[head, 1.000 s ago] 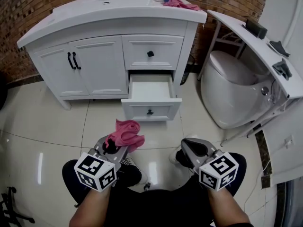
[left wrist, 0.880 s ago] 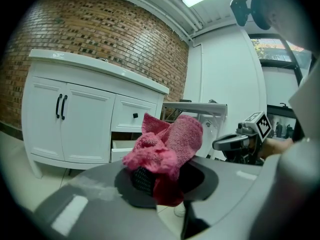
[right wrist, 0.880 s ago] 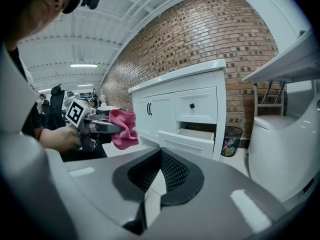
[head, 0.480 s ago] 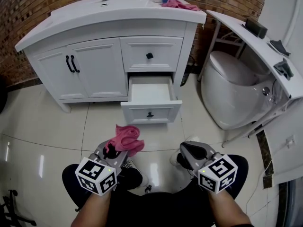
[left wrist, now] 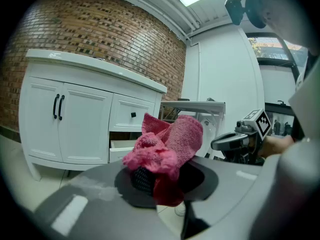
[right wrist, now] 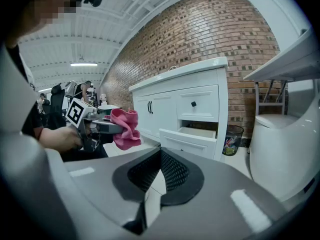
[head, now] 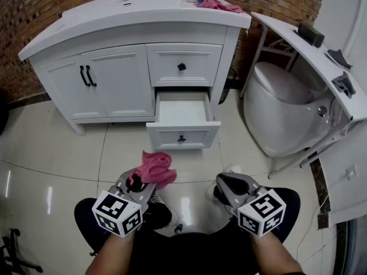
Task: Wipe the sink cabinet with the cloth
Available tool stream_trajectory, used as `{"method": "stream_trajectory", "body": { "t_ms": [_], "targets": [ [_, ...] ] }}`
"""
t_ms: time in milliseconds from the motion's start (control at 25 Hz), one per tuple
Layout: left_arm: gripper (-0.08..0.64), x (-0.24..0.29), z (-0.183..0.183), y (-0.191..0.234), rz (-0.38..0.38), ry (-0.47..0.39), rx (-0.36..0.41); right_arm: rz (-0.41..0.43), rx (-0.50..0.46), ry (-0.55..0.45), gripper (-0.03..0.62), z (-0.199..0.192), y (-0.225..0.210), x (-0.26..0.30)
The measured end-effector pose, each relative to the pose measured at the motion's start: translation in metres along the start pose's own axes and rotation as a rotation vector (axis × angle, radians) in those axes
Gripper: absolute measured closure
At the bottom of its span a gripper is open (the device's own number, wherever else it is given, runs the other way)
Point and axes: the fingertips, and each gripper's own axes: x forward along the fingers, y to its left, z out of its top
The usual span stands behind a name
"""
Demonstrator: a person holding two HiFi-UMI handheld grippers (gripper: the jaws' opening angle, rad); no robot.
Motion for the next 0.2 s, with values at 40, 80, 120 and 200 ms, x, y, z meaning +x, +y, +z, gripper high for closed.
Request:
{"method": "stream_trajectory", "body": {
  "t_ms": [40, 80, 120, 200],
  "targets": [
    [0.468, 0.0002, -0.0001, -0.0003, 0.0, 0.0, -0.002, -0.001, 0.0, 0.0, 0.584, -0.0003, -0.0001, -0.0005],
    [0.468, 0.0005, -0.0004, -0.0009, -0.001, 0.0, -0.004, -0.003, 0.001, 0.001, 0.586, -0.0007, -0.0002, -0.0013],
    [0.468, 0.0008, -0.0009, -0.0018, -0.003, 0.001, -0.005, -0.004, 0.003, 0.003, 0.586, -0.0014, -0.0001, -0.0021],
    [0.468, 0.001, -0.0026, -0.0039, -0.006, 0.004, -0.008, -0.008, 0.007, 0.007, 0.586, -0.0031, 0.0002, -0.004]
  ]
}}
